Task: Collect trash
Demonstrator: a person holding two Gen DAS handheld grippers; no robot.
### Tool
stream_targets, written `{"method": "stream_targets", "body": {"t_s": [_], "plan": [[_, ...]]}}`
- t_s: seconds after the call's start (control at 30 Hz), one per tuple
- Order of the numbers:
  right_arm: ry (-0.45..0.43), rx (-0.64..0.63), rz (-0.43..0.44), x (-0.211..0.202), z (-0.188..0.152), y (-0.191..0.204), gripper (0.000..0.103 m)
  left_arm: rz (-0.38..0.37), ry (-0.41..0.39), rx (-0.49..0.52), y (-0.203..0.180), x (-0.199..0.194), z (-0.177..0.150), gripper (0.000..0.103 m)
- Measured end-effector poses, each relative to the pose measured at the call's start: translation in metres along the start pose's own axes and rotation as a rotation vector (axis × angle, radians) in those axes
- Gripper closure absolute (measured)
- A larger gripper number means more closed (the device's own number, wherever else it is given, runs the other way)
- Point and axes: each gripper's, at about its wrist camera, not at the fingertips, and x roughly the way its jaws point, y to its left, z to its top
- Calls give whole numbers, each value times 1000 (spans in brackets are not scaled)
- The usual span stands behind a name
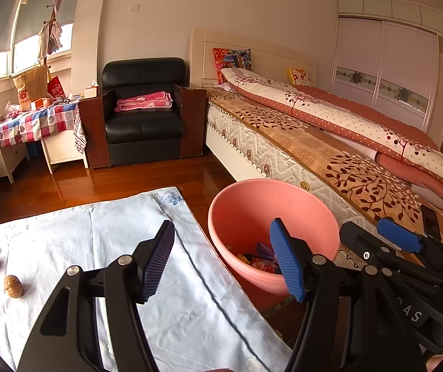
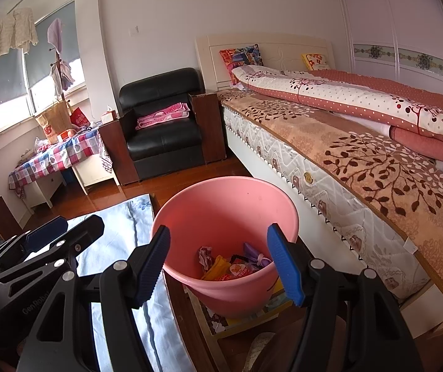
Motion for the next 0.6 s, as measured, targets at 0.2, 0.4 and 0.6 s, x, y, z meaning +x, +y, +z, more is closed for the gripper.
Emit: {"method": "stream_targets", "body": {"t_s": [0.2,0.4,0.6], "plan": [[3,0,0,0,0,1,39,0,2,-1,0,0,0,39],[5,-1,0,1,0,0,39,0,7,-3,2,0,0,39],[6,-1,-1,1,-1,1,39,0,8,-4,2,-1,-1,39]]}}
